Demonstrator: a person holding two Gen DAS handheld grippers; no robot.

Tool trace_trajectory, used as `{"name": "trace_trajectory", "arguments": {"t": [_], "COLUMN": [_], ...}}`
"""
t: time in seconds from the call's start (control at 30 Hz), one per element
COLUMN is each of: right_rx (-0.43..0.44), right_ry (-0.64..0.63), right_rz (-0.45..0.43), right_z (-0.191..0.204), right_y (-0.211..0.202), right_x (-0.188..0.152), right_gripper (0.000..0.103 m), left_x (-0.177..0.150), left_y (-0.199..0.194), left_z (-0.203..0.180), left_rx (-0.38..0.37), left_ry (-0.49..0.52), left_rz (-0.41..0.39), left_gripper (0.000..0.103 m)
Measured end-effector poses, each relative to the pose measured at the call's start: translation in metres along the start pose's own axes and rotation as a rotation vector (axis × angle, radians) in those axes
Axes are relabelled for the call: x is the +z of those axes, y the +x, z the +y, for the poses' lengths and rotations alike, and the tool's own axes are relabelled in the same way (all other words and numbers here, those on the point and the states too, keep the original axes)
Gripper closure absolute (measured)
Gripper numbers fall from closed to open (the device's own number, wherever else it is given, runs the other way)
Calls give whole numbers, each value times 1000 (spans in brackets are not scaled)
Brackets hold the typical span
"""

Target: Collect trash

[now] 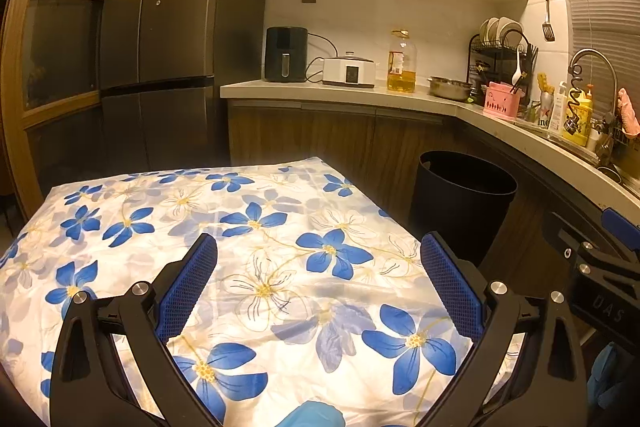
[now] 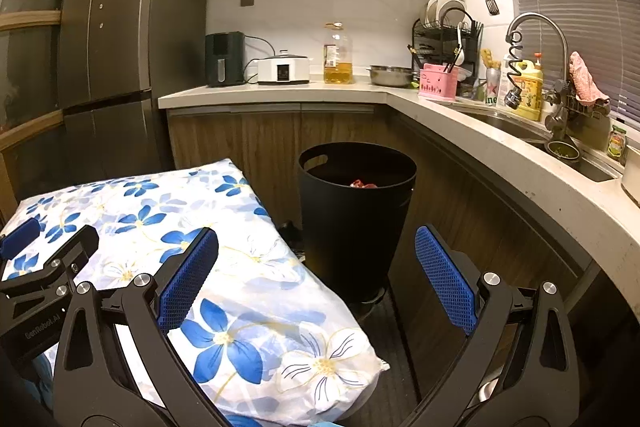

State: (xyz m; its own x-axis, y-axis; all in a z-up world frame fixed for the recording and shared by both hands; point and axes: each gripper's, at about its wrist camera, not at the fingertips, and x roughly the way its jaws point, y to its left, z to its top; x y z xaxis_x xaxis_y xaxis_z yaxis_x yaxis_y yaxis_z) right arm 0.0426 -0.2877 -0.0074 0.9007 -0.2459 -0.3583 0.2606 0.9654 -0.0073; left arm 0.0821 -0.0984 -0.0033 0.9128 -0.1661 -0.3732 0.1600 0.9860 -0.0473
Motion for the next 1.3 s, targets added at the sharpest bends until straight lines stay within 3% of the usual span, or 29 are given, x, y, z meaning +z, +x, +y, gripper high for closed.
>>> {"name": "trace_trajectory", "arguments": {"t": [1.3], "right_rx": [18], "right_ry": [-16], "right_rz": [-4], "right_z": [12], "right_y": [-8], "right_x": [2], "right_gripper": [6], "left_x": [1], "left_y": [-9], "left_z": [11], "left_rx": [15], "left_ry": [-10], "left_rz": [-5], "left_gripper": [6]}}
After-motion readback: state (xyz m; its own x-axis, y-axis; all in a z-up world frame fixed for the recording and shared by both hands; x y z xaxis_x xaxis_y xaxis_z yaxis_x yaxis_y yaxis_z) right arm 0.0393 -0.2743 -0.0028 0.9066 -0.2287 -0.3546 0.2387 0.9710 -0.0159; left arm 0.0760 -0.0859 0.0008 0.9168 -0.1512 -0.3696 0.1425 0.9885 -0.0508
